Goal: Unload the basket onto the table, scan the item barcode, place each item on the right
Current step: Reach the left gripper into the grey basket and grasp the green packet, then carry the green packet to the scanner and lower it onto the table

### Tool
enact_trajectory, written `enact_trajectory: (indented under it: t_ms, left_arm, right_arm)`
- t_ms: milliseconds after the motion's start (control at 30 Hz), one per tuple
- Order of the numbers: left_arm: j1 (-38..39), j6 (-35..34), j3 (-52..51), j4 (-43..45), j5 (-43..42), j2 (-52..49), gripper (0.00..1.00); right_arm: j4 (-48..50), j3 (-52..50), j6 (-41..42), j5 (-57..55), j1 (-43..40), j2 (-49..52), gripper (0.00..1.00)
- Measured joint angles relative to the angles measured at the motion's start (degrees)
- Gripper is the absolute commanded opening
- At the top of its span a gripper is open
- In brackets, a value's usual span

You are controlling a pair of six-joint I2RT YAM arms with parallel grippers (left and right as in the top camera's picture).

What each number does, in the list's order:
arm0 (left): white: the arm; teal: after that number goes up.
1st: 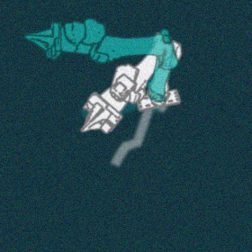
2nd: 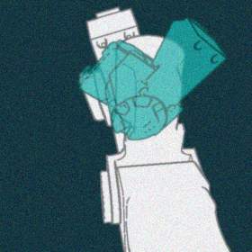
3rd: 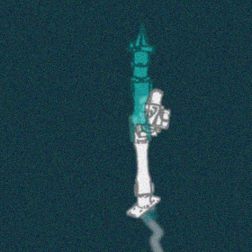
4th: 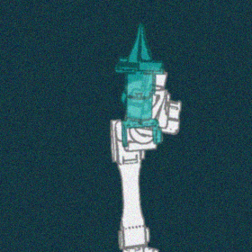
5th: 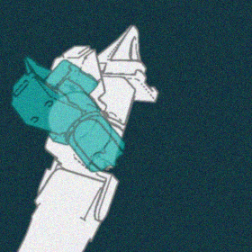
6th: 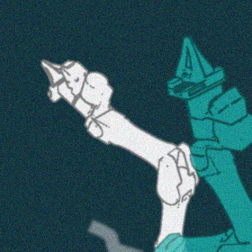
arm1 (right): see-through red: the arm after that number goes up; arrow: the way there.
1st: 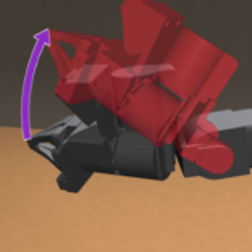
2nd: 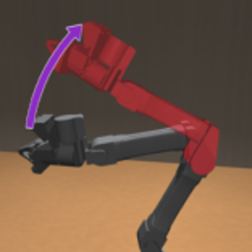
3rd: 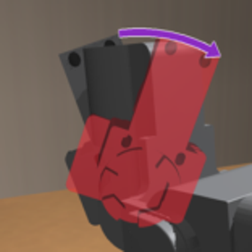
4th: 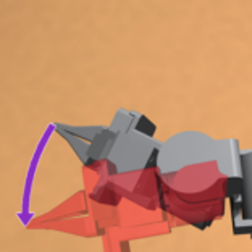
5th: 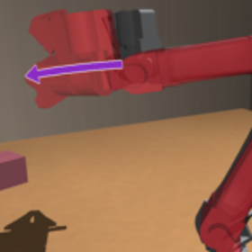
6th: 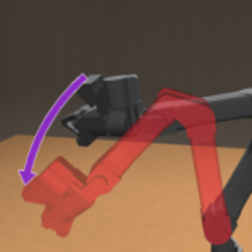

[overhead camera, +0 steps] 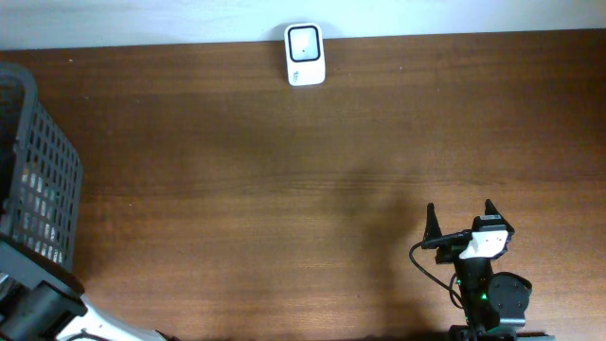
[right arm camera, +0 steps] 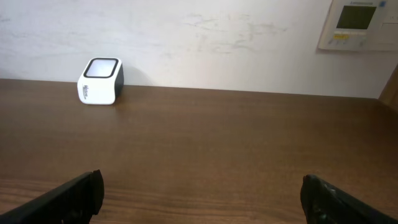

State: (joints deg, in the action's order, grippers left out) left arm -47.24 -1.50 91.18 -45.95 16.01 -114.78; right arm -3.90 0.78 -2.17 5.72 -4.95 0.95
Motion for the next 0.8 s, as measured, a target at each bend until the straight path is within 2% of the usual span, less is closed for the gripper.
enact_trajectory:
  t_ms: [33,100,133,333,533,800]
  left_arm:
    - [0.00,0.13,0.00,-0.04,0.13,-0.87,0.31]
    - [0.00,0.31,0.00,-0.11,0.20,-2.56,0.05]
    - [0.00,0.07,-0.04,-0.11,0.20,-3.08,0.00]
    - [-0.04,0.42,0.50,-1.29,0.48,-3.32,0.00]
    - [-0.15,0.42,5.90,-4.61,-4.92,-2.36,0.00]
    - [-0.13,0.22,12.79,-5.29,-14.40,13.25,0.00]
  right_arm:
    - [0.00,0.00,-0.02,0.00,0.00,0.00,0.98]
    - [0.00,0.00,-0.04,0.02,0.00,0.00,0.98]
    - [0.00,0.00,-0.04,0.00,0.00,0.00,0.98]
    - [0.00,0.00,-0.04,0.00,0.00,0.00,0.98]
    - [0.00,0.00,-0.02,0.00,0.00,0.00,0.98]
    - [0.00,0.00,0.00,0.00,0.00,0.00,0.98]
